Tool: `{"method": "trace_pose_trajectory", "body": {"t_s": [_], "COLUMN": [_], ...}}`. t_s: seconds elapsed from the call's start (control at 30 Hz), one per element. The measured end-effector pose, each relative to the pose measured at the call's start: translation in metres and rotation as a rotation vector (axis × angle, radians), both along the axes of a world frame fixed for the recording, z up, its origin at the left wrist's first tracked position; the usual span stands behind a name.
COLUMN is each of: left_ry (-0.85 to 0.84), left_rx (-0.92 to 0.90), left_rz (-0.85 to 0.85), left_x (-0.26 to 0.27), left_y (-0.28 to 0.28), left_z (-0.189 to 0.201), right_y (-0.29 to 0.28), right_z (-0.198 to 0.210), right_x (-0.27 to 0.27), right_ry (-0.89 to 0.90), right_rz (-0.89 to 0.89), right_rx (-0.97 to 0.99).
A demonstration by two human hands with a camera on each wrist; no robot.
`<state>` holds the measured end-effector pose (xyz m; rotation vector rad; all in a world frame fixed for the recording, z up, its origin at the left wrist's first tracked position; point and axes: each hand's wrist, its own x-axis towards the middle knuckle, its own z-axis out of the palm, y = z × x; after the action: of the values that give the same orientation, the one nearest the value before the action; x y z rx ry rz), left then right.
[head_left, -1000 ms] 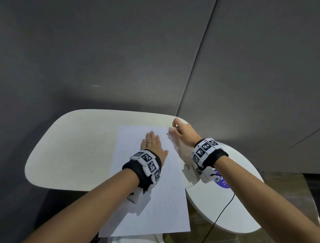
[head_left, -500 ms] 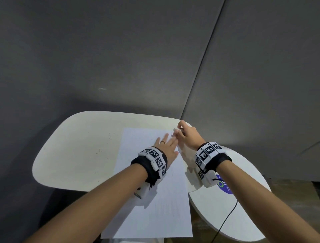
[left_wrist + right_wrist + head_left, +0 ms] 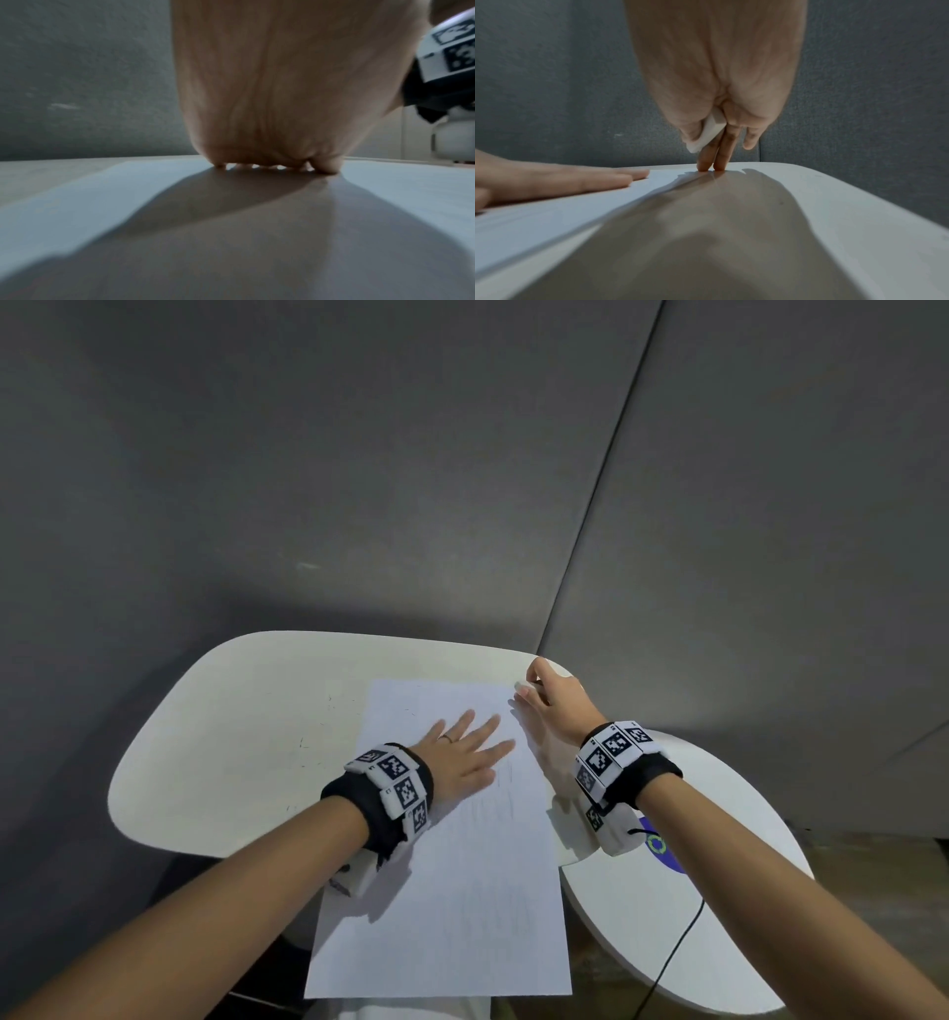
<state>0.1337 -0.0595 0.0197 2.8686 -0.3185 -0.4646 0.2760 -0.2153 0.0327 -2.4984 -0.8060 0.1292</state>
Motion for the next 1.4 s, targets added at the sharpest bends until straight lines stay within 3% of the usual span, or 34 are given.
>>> {"method": "trace_pose_trajectory", "body": {"t_s": [0.03, 0.13, 0.17, 0.23, 0.3, 0.37, 0.4, 0.43, 0.53, 0.57, 0.63, 0.7, 0.8, 0.83, 0.87, 0.93, 1.0, 1.07, 1.13, 1.23, 1.33, 1.4], "left_ry": [0.023, 0.099, 0.106, -0.009, -0.095, -0.054, -0.012, 0.018, 0.137, 0.135, -0.012, -0.135, -0.052, -0.017, -0.003, 0.053, 0.158, 0.069, 0.019, 0.143, 0.171, 0.143], "left_rx": [0.039, 0.18, 0.191, 0.144, -0.007, -0.068, -0.011, 0.058, 0.183, 0.215, 0.222, 0.109, -0.082, -0.06, -0.018, 0.105, 0.215, 0.272, 0.168, 0.061, 0.039, 0.017], "left_rz": [0.049, 0.59, 0.685, 0.559, 0.215, -0.051, -0.056, 0.052, 0.69, 0.781, 0.682, 0.362, -0.083, -0.105, -0.01, 0.4, 0.651, 0.6, 0.417, 0.188, 0.159, 0.17], "left_x": [0.002, 0.007, 0.008, 0.003, -0.008, -0.017, -0.017, -0.013, -0.001, 0.001, 0.0, -0.007, -0.014, -0.011, -0.006, 0.002, 0.003, -0.003, -0.013, -0.027, -0.028, -0.023], "left_y": [0.007, 0.029, 0.031, 0.023, 0.006, -0.004, -0.004, 0.0, 0.021, 0.025, 0.025, 0.015, 0.001, 0.0, 0.002, 0.011, 0.021, 0.032, 0.043, 0.048, 0.047, 0.046], "left_z": [-0.004, -0.007, -0.004, 0.0, 0.005, 0.005, 0.004, 0.002, 0.004, 0.004, 0.001, 0.004, 0.003, -0.002, -0.008, -0.007, 0.011, 0.019, 0.019, 0.014, 0.004, -0.001], "right_y": [0.0, 0.001, 0.001, 0.002, 0.002, 0.001, 0.001, 0.001, 0.001, 0.001, 0.001, 0.003, 0.003, 0.003, 0.003, 0.003, 0.002, 0.001, 0.002, 0.01, 0.026, 0.037], "right_z": [0.0, -0.001, -0.001, -0.002, -0.002, -0.002, -0.002, -0.002, -0.003, -0.003, -0.004, -0.003, -0.003, -0.003, -0.002, -0.002, 0.0, 0.005, 0.008, 0.015, 0.015, 0.014], "right_x": [0.0, -0.001, -0.001, -0.001, 0.0, 0.0, 0.0, 0.0, -0.001, -0.001, -0.001, -0.001, -0.001, -0.001, -0.002, -0.002, -0.002, -0.002, -0.008, -0.036, -0.063, -0.069], "right_ry": [0.002, 0.001, -0.004, -0.008, -0.008, -0.015, -0.019, -0.021, -0.013, -0.016, -0.02, -0.024, -0.023, -0.021, -0.019, -0.01, 0.008, 0.002, -0.054, -0.006, 0.182, 0.207], "right_rz": [0.001, 0.002, 0.004, 0.0, -0.005, -0.007, -0.01, -0.011, -0.012, -0.01, -0.012, -0.011, -0.01, -0.011, -0.016, -0.022, -0.013, 0.009, 0.046, 0.181, 0.343, 0.36], "right_rx": [-0.009, -0.013, -0.014, -0.014, -0.012, -0.015, -0.015, -0.014, -0.007, -0.011, -0.013, -0.012, -0.022, -0.02, -0.019, -0.021, -0.043, -0.038, 0.033, 0.14, 0.04, 0.005]}}
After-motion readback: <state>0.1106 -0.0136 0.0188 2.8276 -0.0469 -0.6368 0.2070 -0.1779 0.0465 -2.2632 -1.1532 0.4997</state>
